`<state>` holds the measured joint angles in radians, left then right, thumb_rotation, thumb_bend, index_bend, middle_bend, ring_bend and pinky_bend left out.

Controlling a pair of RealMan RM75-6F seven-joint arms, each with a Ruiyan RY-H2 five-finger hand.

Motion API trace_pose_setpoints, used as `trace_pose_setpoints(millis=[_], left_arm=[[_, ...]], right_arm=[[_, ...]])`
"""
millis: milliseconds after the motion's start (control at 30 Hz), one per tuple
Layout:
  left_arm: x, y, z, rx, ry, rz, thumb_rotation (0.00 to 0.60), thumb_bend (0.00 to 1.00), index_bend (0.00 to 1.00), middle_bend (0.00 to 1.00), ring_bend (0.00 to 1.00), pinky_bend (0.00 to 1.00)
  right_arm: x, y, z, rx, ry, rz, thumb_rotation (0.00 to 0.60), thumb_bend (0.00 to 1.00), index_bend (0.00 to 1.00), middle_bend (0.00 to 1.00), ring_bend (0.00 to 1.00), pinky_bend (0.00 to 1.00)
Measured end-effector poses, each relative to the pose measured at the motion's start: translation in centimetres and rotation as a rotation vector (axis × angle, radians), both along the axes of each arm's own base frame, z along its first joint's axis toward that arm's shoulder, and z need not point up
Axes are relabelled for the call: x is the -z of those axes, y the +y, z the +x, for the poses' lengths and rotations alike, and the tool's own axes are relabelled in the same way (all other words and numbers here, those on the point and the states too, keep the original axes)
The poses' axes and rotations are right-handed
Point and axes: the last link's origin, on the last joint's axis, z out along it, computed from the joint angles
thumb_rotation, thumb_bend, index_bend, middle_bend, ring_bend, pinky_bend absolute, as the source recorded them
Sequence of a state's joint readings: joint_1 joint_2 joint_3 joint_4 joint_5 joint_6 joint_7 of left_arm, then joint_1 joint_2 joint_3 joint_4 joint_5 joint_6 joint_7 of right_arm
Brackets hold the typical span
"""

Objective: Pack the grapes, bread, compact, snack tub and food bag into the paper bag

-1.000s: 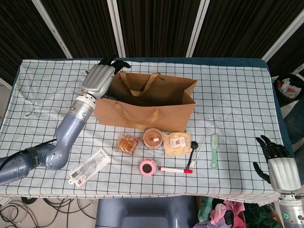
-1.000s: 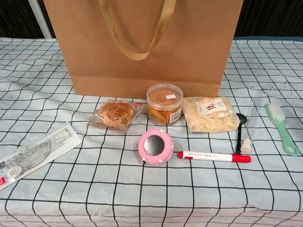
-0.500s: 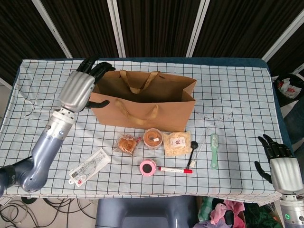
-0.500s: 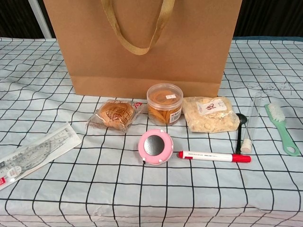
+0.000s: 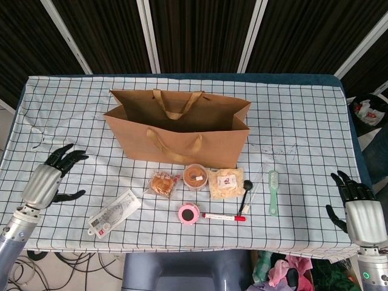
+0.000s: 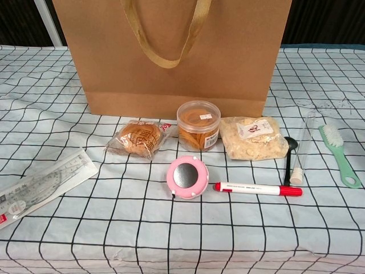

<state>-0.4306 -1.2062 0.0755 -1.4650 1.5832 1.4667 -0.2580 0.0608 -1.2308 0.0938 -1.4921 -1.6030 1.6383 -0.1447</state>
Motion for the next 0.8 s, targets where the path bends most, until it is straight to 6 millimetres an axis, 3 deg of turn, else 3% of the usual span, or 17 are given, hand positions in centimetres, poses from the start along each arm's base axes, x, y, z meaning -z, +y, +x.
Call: trace_pose_setpoints(millis=[167, 433, 633, 800], left_arm=[[5.2, 0.1, -0.5, -0.034, 0.056, -0.163, 0.600, 0.09, 0.20, 0.17, 0.03, 0.12], [12.6, 2.1, 3.2, 0.006, 0.112, -0.282, 0.600, 0.09, 0.19, 0.17, 0.03, 0.12], [16.3, 3.5, 6.9, 0.057, 0.125, -0.269, 0.600, 0.09, 0.19, 0.18, 0.03, 0.12], [17.6, 4.3, 9.7, 0.085, 0.078, -0.245, 0.600, 0.09, 0.20, 0.19, 0.03, 0.12]], right_arm=[[-0.1, 0.0, 0.0, 0.001, -0.004, -0.003, 0.600, 0.26, 0.13, 0.13, 0.24, 0.28], [-0.4, 0.0, -0.3, 0.006, -0.015, -0.007, 0.600, 0.25, 0.13, 0.13, 0.24, 0.28], [-0.8, 0.1, -0.3, 0.003, -0.020, -0.017, 0.600, 0.26, 0.13, 0.13, 0.24, 0.28], [-1.1, 0.2, -0.3, 0.003, -0.025, -0.023, 0.600, 0.25, 0.13, 0.13, 0.24, 0.28]])
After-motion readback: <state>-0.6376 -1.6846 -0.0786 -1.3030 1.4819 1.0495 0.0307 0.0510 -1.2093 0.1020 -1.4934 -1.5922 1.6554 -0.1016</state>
